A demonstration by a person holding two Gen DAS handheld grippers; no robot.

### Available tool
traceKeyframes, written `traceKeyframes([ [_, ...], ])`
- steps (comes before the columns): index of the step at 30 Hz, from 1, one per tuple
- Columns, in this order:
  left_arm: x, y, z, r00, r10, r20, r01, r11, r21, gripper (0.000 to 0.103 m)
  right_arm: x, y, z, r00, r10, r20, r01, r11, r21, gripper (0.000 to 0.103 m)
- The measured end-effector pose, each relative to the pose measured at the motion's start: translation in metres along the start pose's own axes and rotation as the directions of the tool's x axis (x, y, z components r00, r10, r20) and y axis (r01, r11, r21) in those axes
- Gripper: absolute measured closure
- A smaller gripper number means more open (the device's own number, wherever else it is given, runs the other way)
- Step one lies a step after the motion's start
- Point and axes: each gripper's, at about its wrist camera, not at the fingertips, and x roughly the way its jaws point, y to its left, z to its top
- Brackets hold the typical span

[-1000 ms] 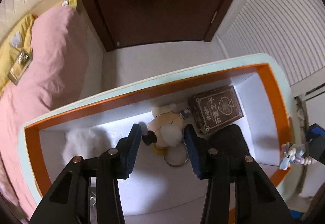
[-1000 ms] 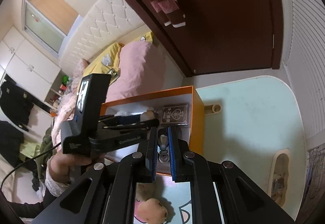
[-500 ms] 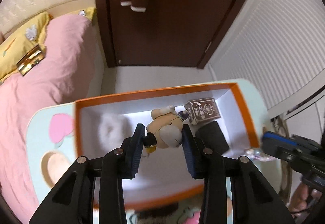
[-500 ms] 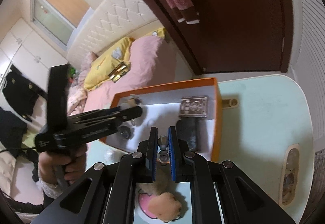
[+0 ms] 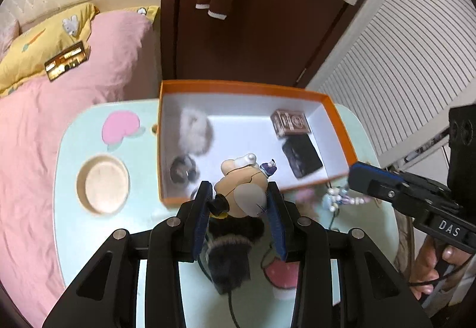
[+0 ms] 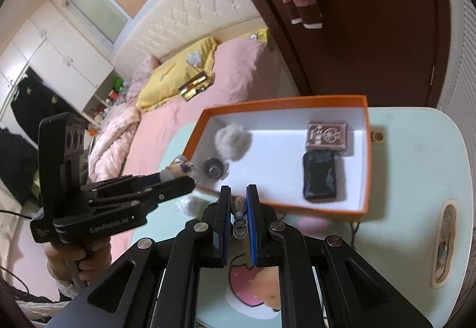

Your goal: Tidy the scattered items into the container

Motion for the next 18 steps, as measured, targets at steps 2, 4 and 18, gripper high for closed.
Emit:
traceKeyframes([
  [2,0.0,0.0,-0.009,1.0,0.0,-0.005,0.0,1.0,0.002,0.065,0.003,0.005,-0.005,1.0,-0.001,-0.012,0.001,1.0,-0.011,0.093],
  [4,0.001,0.001,-0.018,1.0,-0.006,-0.012,0.006,1.0,0.005,0.065,0.007,0.008,-0.01,1.0,-0.004,-0.024,0.003,1.0,-0.02,0.093],
  [18,0.02,-0.006,-0.054,0.998,-0.001,-0.057,0.002,1.0,0.017,0.065,0.037,0.001,-0.039,0.994,-0.008,-0.107,0.007,1.0,-0.004,0.093],
])
